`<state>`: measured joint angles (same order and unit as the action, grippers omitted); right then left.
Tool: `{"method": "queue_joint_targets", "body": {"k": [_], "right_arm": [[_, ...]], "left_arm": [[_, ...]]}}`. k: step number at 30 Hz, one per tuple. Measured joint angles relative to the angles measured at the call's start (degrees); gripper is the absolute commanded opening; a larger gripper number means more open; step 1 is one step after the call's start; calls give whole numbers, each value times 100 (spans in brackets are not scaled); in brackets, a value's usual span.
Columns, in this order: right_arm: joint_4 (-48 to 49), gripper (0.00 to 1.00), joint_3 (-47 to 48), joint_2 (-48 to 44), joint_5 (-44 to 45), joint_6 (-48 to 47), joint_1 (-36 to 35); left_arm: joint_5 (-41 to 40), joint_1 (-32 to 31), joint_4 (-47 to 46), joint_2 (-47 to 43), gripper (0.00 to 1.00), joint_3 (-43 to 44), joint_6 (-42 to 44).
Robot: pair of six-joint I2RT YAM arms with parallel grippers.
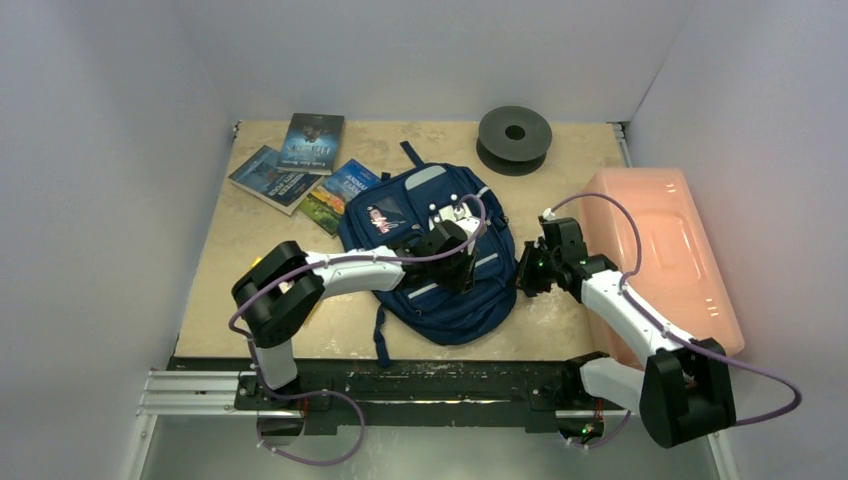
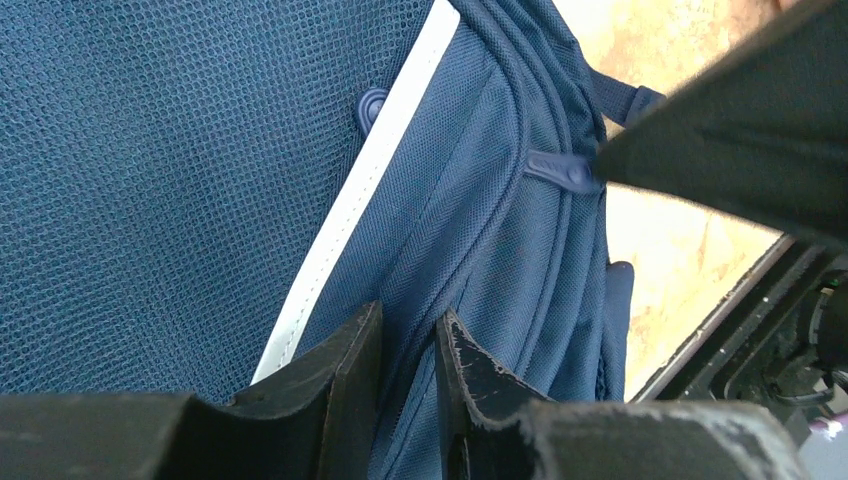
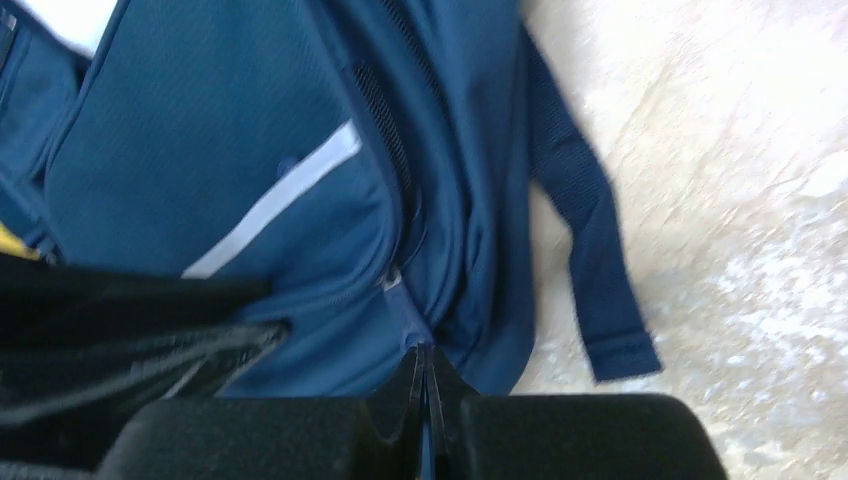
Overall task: Pack the student bag
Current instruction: Unzip the student bag at the center of the board.
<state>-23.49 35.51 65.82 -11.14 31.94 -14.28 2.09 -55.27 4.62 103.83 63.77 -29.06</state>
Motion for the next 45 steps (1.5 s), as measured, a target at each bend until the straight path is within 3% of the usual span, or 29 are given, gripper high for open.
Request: {"method": "queue_joint_targets", "body": {"k": [5,11,22,32,39,42,45], "right_arm": [[-763,38,472,-227,4,-105,-146],[-824,46,1099,-149,289,-586,-208],[-234,43,1034,496,4,-1499,-590],[-221,42,979,979,50,-1373,-911],[-208,48,833,992,186,-1016,-1123],[-173,57,815,992,258,-949,-1143],[-52,60,723,990,240,-885,-1145]], "left_arm": [[389,146,81,-122,30,-2,-17],[745,229,129,-197,31,-2,-42],[1644,573,-22,-210,30,-144,-208],[1987,706,-120,-162,30,-186,-334],[2103,763,-122,-131,30,-186,-334],[2179,776,-122,-118,32,-186,-334],[2247,785,-127,-118,35,-186,-332]]}}
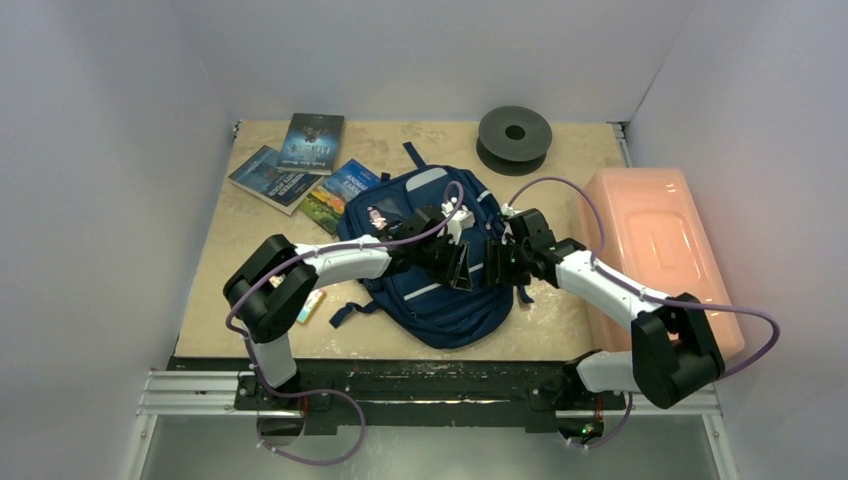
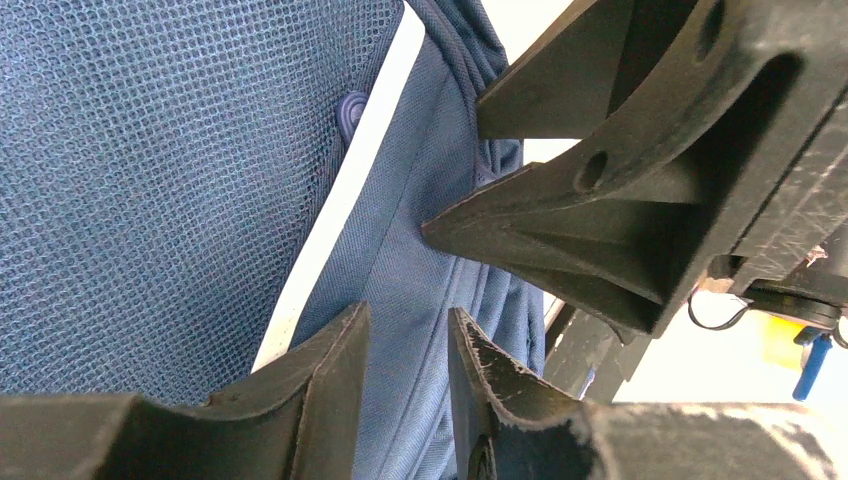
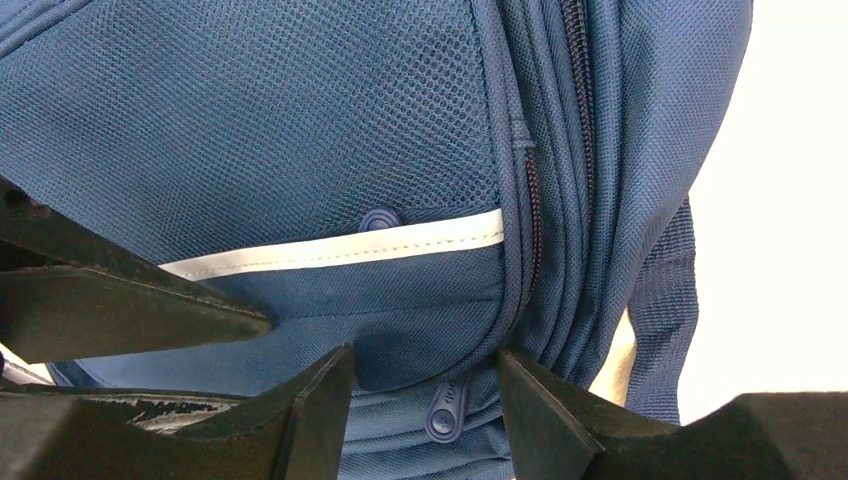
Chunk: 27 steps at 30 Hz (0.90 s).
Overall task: Pack the student bag
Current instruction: Unzip the student bag at the center of the board.
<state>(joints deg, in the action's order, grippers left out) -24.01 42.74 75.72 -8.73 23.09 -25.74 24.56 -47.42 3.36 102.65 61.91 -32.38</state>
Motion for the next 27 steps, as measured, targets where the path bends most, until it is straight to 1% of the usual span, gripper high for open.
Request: {"method": "queue_joint_targets", "body": {"k": [3,5,6,10,12,14,16,18,24,27], "right_arm": [[195,59,-151,-33,-35,85,-4],[280,55,-229,-101,-42,140,-4],[297,52,-251,-142,-35,162,-4],[302,38,-337,-304,-22,262,-46],[247,35,-350,-356,2,315,-92],[175,37,-356,-389,11,415,-127],[125,44,-356,-393,44,501,-205],[61,48,-356,-420,122,581,-356],[-190,49,-420,-789,177,809,-678],[-256,42,-603,-1154,195,909,-691]], "left_arm": [[81,31,-4,0,42,0,-4],[151,87,-52,-15,49,-42,-28],[181,133,-68,-46,51,-92,-70],[227,367,-61,-374,52,-387,-260],[225,481,-28,-629,53,-527,-328],[214,584,17,-898,53,-627,-387],[192,623,90,-1134,53,-682,-409],[157,623,162,-1316,53,-723,-417],[-96,702,472,-1770,52,-942,-496],[-195,807,544,-1917,52,-1115,-542]]}}
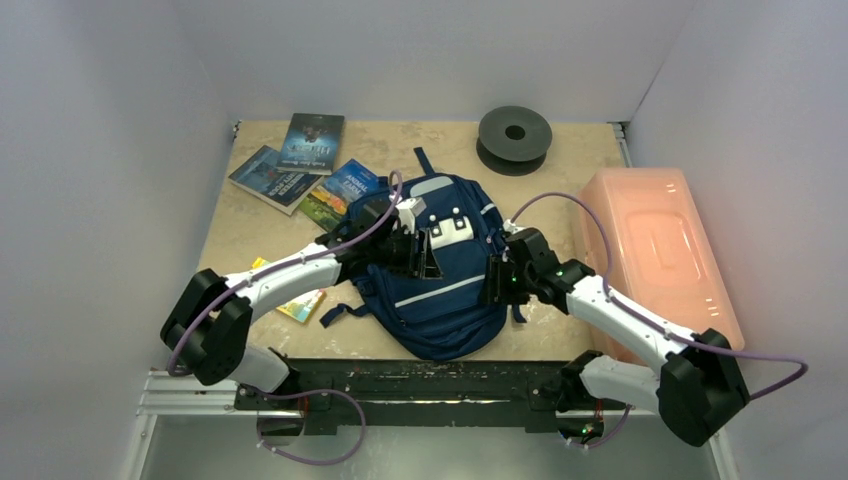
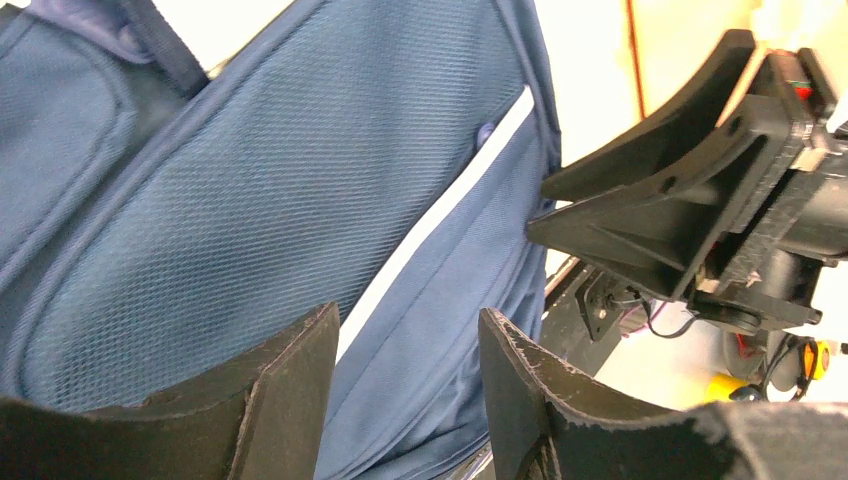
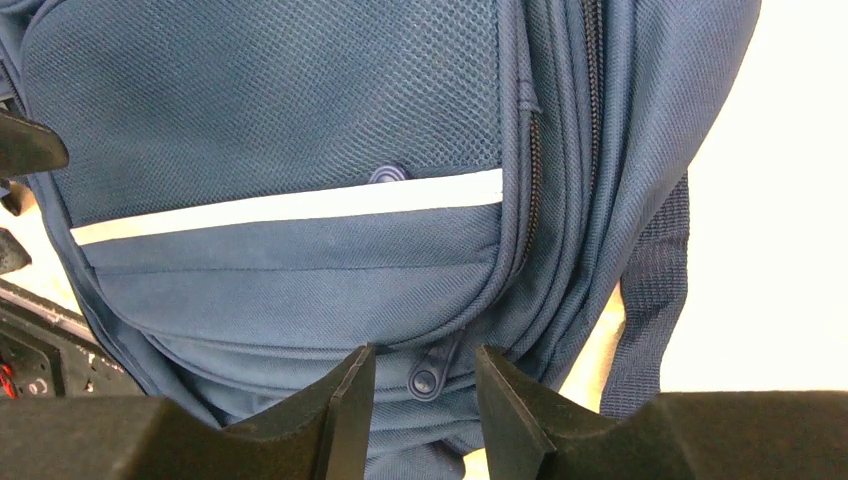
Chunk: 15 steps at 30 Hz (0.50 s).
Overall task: Pack the student bag
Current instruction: Unzip the student bag at the center of the board.
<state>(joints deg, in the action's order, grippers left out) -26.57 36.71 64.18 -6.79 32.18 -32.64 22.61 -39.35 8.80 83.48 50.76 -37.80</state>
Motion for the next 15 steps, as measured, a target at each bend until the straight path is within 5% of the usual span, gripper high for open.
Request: {"method": "queue_joint_targets", "body": {"k": [12,15], "right_arm": [[164,33,-160,66,-20,85,-74],[223,31,-160,225,61,96,-166]], "left_arm": [[-323,114,328,-610,40,-485,-79],[-562,144,404,-901,48,-658,-151]]}}
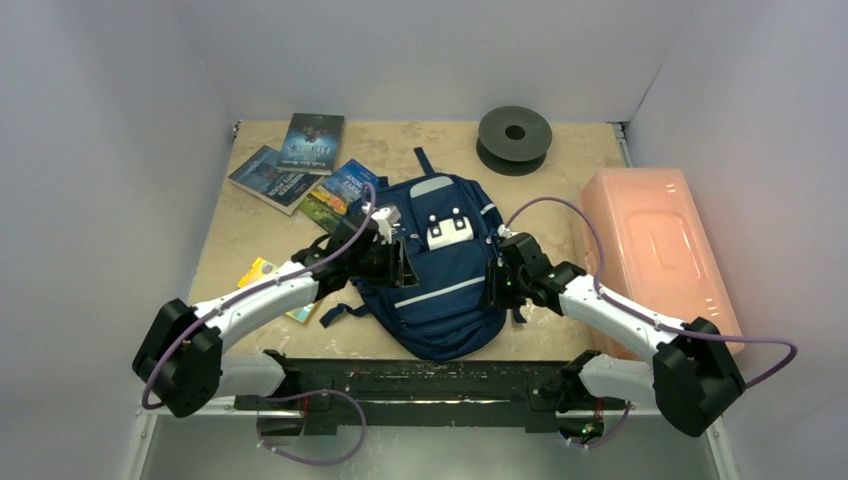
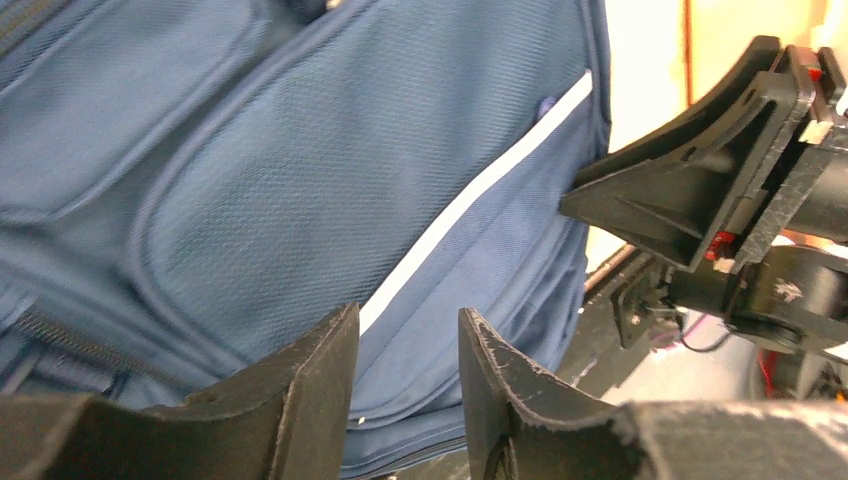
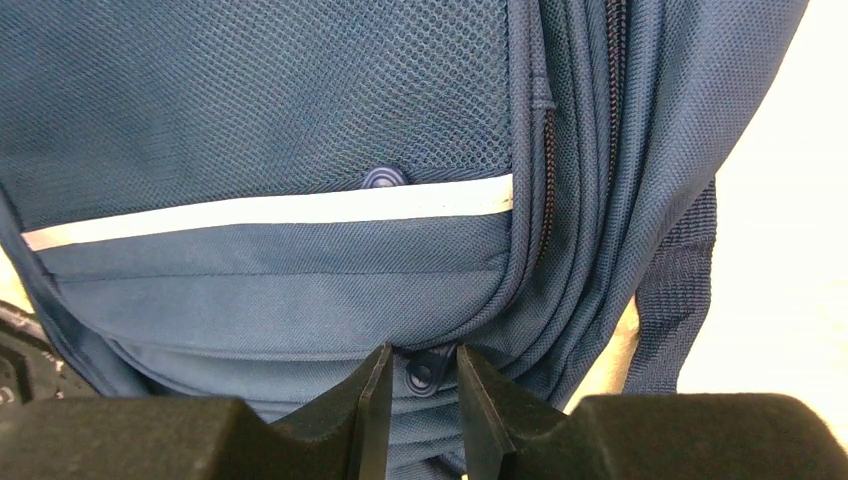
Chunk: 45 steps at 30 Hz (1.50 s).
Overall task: Pack the student bag
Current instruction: Unzip the student bag at the center of the board.
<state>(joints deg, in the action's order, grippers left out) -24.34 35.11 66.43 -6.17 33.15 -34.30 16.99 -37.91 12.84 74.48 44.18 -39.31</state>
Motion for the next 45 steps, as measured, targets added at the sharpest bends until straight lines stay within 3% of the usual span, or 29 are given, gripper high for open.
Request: {"method": "queue_joint_targets", "body": {"k": [4,9,13,18,21,24,30,32,37,39,42,45], "right_arm": [[28,18,11,92,310,103,-225],[-50,15,39,101,656,365,-393],[-66,33,33,94,809,632,-435],[317,27,-315,-68,970,1130,-439],[520,39,-446,-81,1019,1298,-437],[638,42,-444,-31,1093,1353,-439],[922,27,-509,31,1180,1364,-439],[1078,26,-601,7,1237,1405,-437],[1565,42,-901,-118,1423,1683,-431],[1655,38,-863,-4,1565,1742,-433],[1792,21,-767,216,1709,1808,-433],[1915,12,-859,125,1755,1943,-431]], "left_arm": [[-503,72,199,-577,53,-463,-249],[-920,116,162,-1064,49,-1102,-809],[-964,116,-354,-901,46,-1606,-1226],[-914,122,-1038,-566,45,-1794,-1534],[-929,149,-1209,-549,45,-1847,-1593],[-955,153,-1287,-551,45,-1864,-1615],[-986,155,-1451,-503,44,-1880,-1617],[-984,160,-1545,-420,44,-1880,-1617],[-981,190,-1755,-267,43,-1882,-1622],[-992,190,-1827,-245,44,-1882,-1622],[-1034,192,-1899,-238,44,-1884,-1624],[-1062,192,-1928,-238,43,-1895,-1624]]}}
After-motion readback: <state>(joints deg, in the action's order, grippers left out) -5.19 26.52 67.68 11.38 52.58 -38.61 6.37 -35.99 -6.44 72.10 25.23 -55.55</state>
